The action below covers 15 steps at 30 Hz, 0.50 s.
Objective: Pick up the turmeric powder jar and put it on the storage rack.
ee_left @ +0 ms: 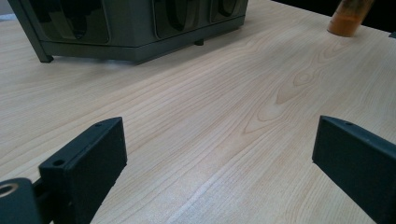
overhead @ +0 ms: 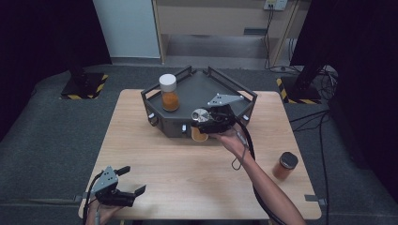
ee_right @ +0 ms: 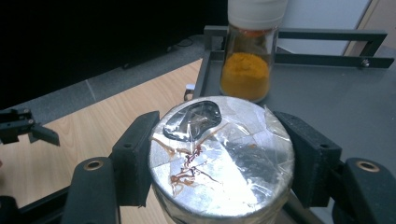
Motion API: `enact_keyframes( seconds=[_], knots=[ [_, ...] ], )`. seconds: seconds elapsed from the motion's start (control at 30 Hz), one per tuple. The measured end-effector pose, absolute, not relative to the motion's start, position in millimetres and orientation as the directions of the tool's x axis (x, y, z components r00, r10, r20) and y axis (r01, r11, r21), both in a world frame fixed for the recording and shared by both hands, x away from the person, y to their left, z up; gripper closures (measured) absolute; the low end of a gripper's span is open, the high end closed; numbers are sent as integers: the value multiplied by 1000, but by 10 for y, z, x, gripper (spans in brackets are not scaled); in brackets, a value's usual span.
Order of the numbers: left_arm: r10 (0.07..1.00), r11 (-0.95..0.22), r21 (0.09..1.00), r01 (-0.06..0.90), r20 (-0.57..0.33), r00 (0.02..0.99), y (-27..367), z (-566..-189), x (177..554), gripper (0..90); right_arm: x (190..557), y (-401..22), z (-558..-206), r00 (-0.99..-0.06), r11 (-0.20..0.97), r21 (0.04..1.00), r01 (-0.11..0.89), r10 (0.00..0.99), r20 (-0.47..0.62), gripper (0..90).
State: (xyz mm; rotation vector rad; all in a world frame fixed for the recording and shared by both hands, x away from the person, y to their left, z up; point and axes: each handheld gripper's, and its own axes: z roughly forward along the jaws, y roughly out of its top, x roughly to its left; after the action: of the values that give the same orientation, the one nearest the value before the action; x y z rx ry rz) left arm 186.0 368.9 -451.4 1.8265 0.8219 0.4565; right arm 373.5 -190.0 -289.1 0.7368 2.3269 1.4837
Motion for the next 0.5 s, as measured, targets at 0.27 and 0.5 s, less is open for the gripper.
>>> enact_keyframes(
  seconds=[0.27,0.5],
  knots=[
    [718,-228,918,324,-67,693,3690,-4516,1859,22,3831,-1834,-2730,-819,341,902,265,573,24,346],
    [718,-228,918,325,-67,693,3695,-4516,1860,22,3919,-1744,-2592,-808,349,901,256,589,1,346]
  ],
)
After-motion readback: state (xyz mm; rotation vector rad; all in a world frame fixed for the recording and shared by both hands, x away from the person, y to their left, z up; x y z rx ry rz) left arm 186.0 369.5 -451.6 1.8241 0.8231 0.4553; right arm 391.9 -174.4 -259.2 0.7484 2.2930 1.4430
